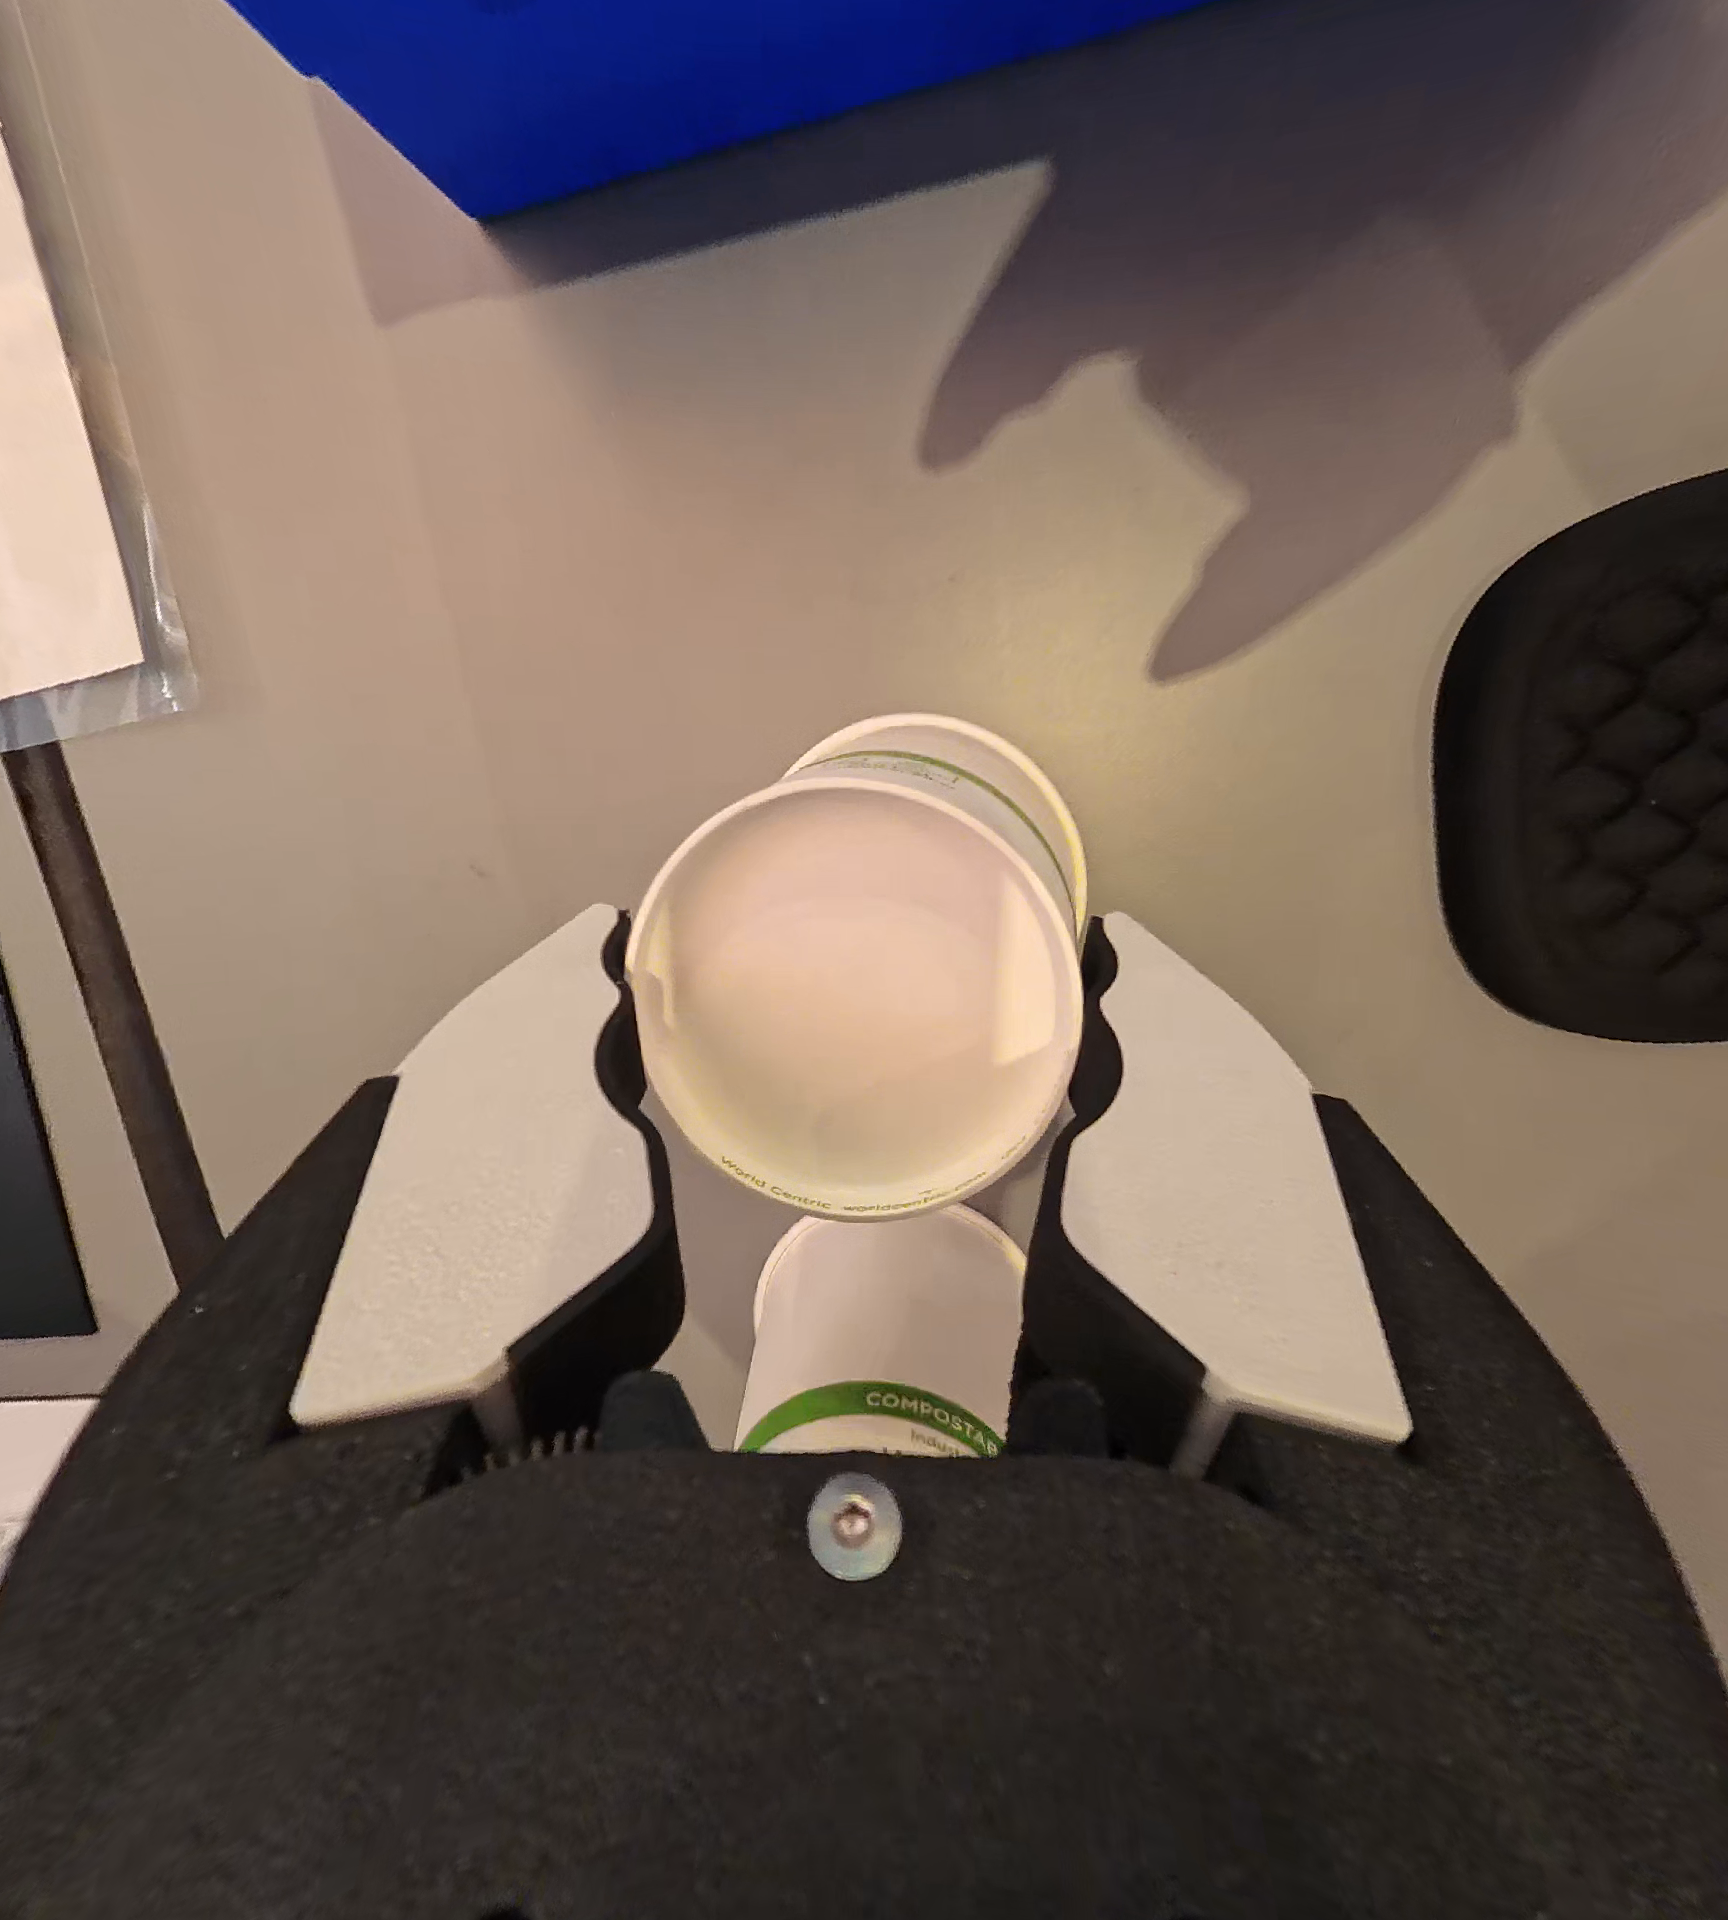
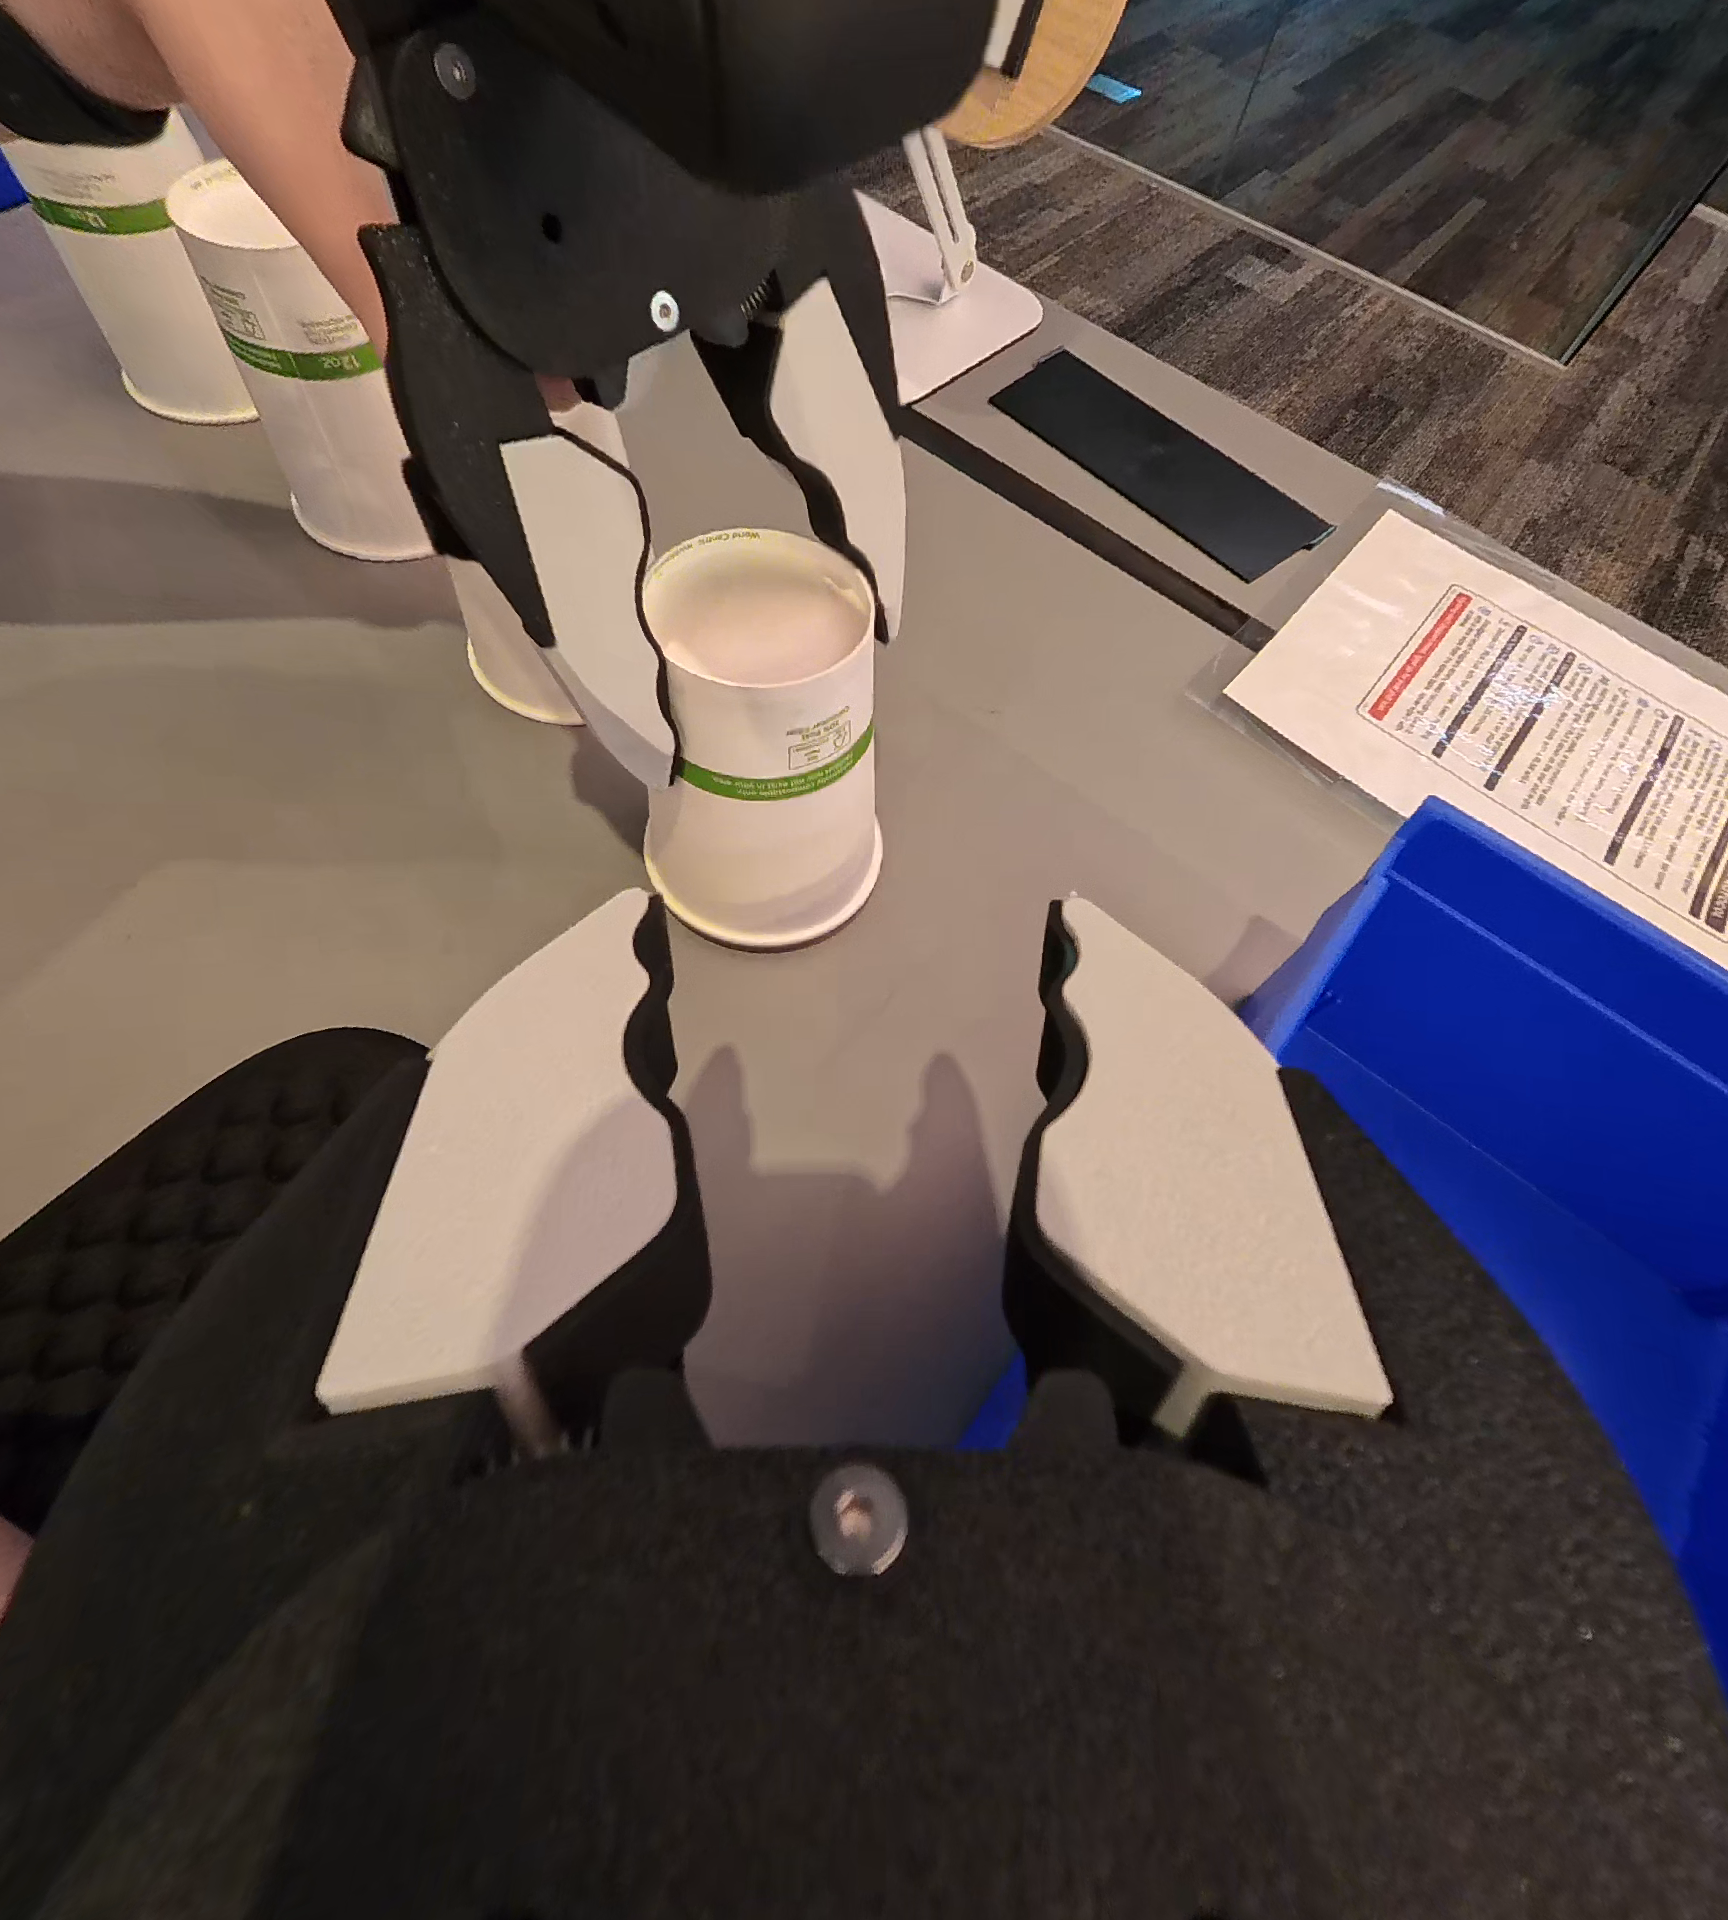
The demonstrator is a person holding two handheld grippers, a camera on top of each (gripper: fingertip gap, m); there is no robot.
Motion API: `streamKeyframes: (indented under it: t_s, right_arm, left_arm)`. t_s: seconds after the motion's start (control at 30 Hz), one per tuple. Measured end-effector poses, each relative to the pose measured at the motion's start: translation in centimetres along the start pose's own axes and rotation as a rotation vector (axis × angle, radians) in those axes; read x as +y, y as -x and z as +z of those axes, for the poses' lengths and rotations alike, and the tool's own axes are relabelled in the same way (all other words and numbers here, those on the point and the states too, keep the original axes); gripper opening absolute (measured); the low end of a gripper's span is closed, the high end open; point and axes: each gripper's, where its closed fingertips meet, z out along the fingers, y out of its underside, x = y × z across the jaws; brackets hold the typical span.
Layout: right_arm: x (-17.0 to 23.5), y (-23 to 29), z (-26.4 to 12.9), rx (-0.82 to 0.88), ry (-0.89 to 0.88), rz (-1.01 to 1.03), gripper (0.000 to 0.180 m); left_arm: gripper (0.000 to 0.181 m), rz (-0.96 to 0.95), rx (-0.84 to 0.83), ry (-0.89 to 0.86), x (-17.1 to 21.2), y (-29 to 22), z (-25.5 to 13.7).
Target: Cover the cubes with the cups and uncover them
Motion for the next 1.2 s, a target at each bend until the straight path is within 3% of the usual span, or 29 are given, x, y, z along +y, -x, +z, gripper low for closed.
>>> streamKeyframes:
  t_s: [0.3,0.5,0.7,0.9,1.1,1.13,1.2]
  right_arm:
    - [-0.8,-0.3,0.0,0.015,-0.037,-0.021,0.068]
    - [-3.8,-0.5,-1.0,0.041,-0.182,-0.056,0.07]
    - [-9.3,0.1,-2.6,0.04,-0.393,-0.05,0.062]
    - [-15.8,7.1,-2.1,-0.334,-0.614,-0.125,0.059]
    - [-19.7,13.1,-0.2,-0.589,-0.65,-0.146,0.052]
    - [-20.0,13.9,0.2,-0.625,-0.639,-0.145,0.048]
    - [-20.7,15.2,0.6,-0.681,-0.643,-0.156,0.02]
  left_arm:
    - [0.081,-0.008,-0.036,-0.169,-1.7,-0.3,-5.2]
    - [0.081,-0.069,-0.122,-0.473,-3.2,-0.5,-13.1]
    - [0.08,-0.131,-0.32,-0.788,-1.1,-0.7,-22.4]
    - [0.08,-0.171,-0.377,-0.954,1.3,-2.8,-27.2]
    - [0.08,-0.157,-0.41,-1.042,2.8,-4.8,-29.0]
    - [0.08,-0.155,-0.421,-1.053,3.2,-5.0,-29.2]
    - [0.08,-0.148,-0.433,-1.065,3.9,-5.4,-29.4]
